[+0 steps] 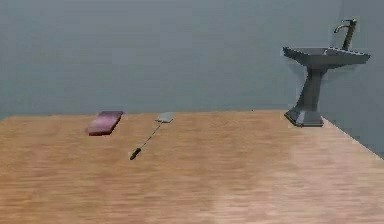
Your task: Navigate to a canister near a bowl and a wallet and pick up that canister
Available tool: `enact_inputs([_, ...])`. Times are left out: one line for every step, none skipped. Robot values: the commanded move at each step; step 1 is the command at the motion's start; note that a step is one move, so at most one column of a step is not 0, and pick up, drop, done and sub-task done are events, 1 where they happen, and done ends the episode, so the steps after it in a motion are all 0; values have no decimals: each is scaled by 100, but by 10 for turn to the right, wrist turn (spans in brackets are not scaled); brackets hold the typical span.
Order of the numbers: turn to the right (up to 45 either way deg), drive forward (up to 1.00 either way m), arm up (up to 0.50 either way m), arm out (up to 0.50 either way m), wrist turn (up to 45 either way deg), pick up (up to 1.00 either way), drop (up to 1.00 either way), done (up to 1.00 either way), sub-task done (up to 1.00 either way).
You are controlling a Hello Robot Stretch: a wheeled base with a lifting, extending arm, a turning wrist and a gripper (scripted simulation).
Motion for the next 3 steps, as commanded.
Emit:
enact_inputs([390, 0, 0, 0, 0, 0, 0, 0, 0])
enact_inputs([0, 45, 0, 0, 0, 0, 0, 0, 0])
enact_inputs([450, 0, 0, 0, 0, 0, 0, 0, 0])
